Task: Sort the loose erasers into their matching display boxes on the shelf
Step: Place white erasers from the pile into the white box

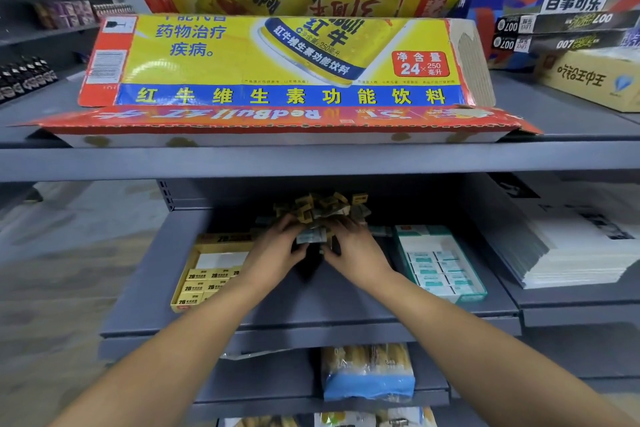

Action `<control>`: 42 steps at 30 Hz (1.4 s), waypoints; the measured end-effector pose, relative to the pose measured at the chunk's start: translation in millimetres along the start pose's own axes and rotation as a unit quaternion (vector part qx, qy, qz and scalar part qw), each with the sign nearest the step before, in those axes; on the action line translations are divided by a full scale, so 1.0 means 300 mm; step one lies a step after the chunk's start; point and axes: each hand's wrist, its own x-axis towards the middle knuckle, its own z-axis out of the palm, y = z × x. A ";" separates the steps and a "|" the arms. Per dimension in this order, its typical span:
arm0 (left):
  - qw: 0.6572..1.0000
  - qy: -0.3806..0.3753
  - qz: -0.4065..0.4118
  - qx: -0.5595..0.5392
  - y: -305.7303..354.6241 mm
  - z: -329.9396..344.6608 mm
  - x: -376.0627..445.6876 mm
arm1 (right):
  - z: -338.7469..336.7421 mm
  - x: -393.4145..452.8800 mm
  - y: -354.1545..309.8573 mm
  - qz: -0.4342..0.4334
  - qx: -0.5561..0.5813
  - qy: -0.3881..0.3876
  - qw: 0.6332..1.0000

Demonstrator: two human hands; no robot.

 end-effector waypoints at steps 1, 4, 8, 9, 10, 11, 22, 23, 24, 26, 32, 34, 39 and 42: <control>1.000 -0.002 0.001 0.001 -0.002 0.000 0.000 | -0.001 -0.001 0.000 -0.001 -0.002 0.000 1.000; 1.000 -0.001 0.007 0.006 -0.005 0.002 -0.001 | -0.005 -0.004 0.001 0.000 -0.001 0.001 1.000; 1.000 0.002 0.020 0.007 0.000 0.001 0.000 | -0.003 -0.008 0.006 0.000 -0.001 0.000 1.000; 1.000 0.003 0.022 0.007 0.001 0.002 0.000 | -0.003 -0.008 0.007 0.003 -0.002 -0.001 1.000; 1.000 0.004 0.023 0.006 0.003 0.002 0.002 | -0.002 -0.009 0.008 0.006 -0.002 -0.002 1.000; 1.000 0.004 0.023 0.004 0.005 0.002 0.003 | -0.002 -0.010 0.009 0.008 -0.004 -0.001 1.000; 0.999 0.013 0.042 0.004 0.019 0.004 0.018 | 0.002 -0.005 0.020 0.011 0.017 0.022 1.000; 0.999 0.015 0.042 0.004 0.018 0.005 0.017 | 0.007 -0.006 0.021 0.021 0.033 0.023 0.999; 0.999 0.019 0.042 0.004 0.017 0.006 0.017 | 0.011 -0.004 0.017 0.046 0.071 0.024 0.996; 0.999 0.033 0.041 0.002 0.013 0.009 0.018 | 0.001 0.007 -0.011 0.136 0.197 0.021 0.971; 0.999 0.046 0.010 0.007 0.026 0.019 0.016 | -0.004 0.045 -0.043 0.307 0.424 0.023 0.852; 0.999 0.035 0.012 0.009 0.029 0.021 0.019 | -0.008 0.048 -0.047 0.321 0.481 0.024 0.816; 0.999 0.050 0.010 0.017 0.035 0.014 0.023 | -0.036 0.041 -0.035 0.200 0.310 0.023 0.929; 0.998 0.045 0.030 0.010 0.031 0.013 0.021 | -0.042 0.030 -0.040 0.176 0.303 0.040 0.936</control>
